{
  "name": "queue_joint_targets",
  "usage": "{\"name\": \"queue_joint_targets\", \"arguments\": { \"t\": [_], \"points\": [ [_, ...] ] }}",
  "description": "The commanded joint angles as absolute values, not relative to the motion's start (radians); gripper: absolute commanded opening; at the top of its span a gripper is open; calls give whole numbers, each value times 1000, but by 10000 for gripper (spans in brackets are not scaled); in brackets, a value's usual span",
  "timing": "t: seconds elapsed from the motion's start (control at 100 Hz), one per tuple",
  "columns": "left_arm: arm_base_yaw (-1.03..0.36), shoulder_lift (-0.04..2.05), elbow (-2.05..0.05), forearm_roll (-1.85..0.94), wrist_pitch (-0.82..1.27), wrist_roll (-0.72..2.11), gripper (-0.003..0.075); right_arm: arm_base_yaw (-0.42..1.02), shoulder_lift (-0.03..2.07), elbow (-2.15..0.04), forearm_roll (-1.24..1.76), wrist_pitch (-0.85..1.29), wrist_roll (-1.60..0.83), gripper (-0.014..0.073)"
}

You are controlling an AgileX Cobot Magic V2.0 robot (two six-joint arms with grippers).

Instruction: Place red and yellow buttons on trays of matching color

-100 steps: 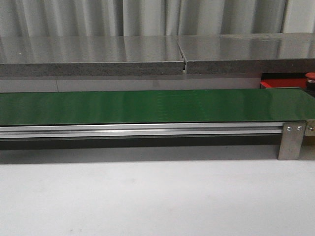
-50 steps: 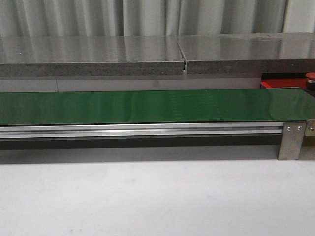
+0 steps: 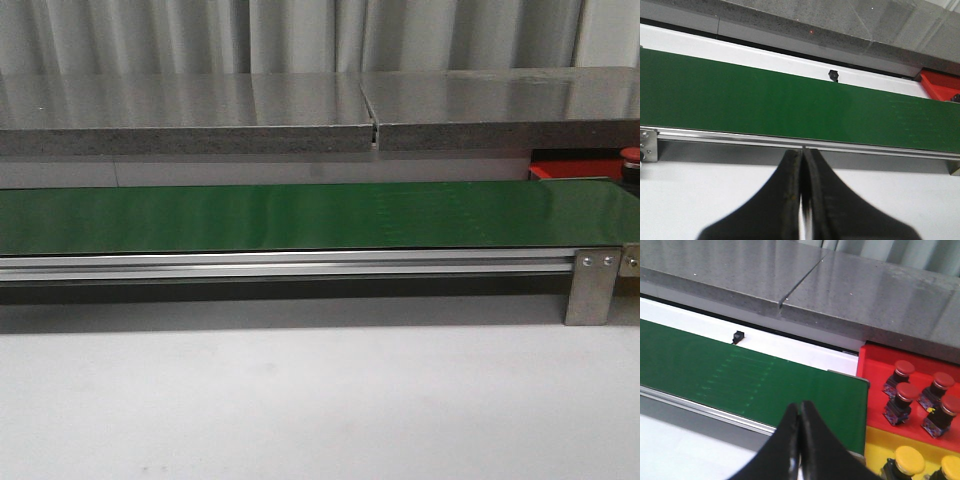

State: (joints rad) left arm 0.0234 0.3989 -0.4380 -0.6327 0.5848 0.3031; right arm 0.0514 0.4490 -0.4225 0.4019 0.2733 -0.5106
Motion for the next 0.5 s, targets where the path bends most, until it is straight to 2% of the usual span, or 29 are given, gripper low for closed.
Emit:
{"name": "queue_joint_targets", "arguments": {
  "t": [0.0, 0.22, 0.49],
  "points": [
    [15, 405, -465, -667, 534, 299, -19, 63, 426, -401, 270, 142, -358, -68],
    [15, 405, -465, -667, 534, 299, -19, 69, 301, -240, 35, -22, -48, -68],
    [15, 405, -465, -667, 534, 299, -19, 69, 131, -81, -31, -44, 0, -68]
  ]
}}
